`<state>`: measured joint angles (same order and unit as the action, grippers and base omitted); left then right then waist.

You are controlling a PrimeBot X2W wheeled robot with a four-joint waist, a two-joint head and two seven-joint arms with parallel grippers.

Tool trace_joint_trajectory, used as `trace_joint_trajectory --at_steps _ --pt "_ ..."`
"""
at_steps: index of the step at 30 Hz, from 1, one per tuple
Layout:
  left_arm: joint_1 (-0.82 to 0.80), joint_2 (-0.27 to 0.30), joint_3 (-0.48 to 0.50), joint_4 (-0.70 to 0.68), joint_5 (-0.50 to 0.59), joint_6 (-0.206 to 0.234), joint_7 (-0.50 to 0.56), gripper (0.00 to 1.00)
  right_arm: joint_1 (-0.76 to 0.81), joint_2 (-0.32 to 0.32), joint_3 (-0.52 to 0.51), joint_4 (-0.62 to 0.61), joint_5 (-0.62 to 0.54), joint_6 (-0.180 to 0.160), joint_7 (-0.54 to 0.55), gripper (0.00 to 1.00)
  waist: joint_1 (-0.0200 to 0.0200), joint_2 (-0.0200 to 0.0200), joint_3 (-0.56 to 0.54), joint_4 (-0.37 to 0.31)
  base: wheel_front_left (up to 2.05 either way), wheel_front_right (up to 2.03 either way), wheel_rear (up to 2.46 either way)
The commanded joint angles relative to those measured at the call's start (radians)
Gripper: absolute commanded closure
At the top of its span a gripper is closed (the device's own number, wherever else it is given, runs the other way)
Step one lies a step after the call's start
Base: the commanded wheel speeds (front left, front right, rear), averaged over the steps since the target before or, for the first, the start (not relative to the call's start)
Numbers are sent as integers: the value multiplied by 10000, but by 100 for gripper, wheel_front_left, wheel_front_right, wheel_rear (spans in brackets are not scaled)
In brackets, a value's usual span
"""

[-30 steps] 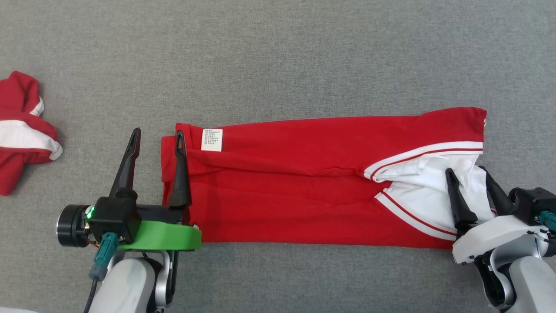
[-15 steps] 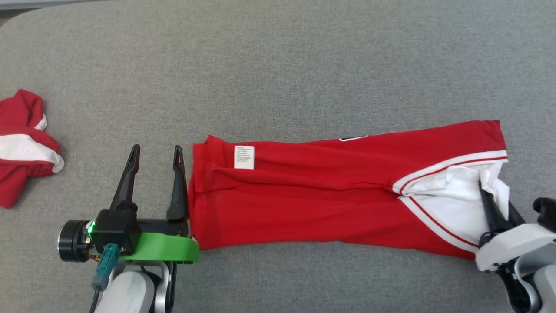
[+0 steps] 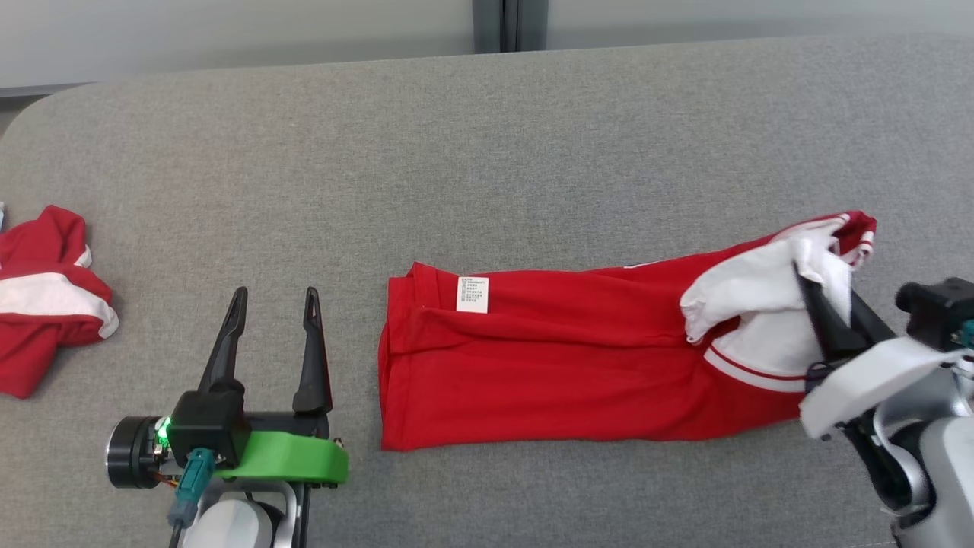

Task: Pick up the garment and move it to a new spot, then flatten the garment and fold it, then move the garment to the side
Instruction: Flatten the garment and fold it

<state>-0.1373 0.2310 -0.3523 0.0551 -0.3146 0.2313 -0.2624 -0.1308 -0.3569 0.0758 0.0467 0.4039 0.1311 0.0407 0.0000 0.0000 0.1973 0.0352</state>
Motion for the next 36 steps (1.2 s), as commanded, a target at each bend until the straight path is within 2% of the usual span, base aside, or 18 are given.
trace_joint_trajectory --at_steps 1,4,8,13,19,20,21,26,31,33,36 --pt "82 54 38 -28 32 64 -29 0 -289 241 333 -397 -111 -7 348 100 0 0 -48 -55 0 0 0" --pt "0 68 22 -75 43 72 -19 0 -784 822 1233 -1028 -51 -4 931 100 0 0 11 -30 0 0 0" --pt "-250 13 -54 -93 56 32 -1 0 -1469 1688 2572 -883 17 -4 1221 100 0 0 184 142 0 0 0" --pt "-472 -141 -188 -13 31 -44 -6 0 -2226 2610 4009 212 181 -4 890 100 0 0 442 464 0 0 0" --pt "-686 -311 -298 163 21 -149 -15 0 -2825 3007 4838 1972 436 -4 90 100 0 0 677 765 0 0 0" --pt "-709 -323 -300 183 25 -164 -16 0 -2929 3030 4966 2171 544 -4 -26 41 0 0 710 784 0 0 0" --pt "-736 -335 -297 222 33 -175 -18 0 -3039 3044 5167 2383 578 -4 -154 0 0 0 749 801 0 0 0" --pt "-806 -352 -233 312 62 -160 -23 0 -3563 3047 5740 2698 822 -4 -1308 0 0 0 828 769 0 0 0" --pt "-731 -322 -142 313 92 -136 -25 0 -3844 3004 6069 2201 902 -4 -2277 0 0 0 782 621 0 0 0" --pt "-662 -304 -115 309 104 -133 -25 0 -3788 2835 5846 1810 875 -4 -2530 0 0 0 728 549 0 0 0" --pt "-577 -263 -36 280 124 -90 -26 0 -3371 2478 4944 1180 534 -4 -2752 0 0 0 670 417 0 0 0"
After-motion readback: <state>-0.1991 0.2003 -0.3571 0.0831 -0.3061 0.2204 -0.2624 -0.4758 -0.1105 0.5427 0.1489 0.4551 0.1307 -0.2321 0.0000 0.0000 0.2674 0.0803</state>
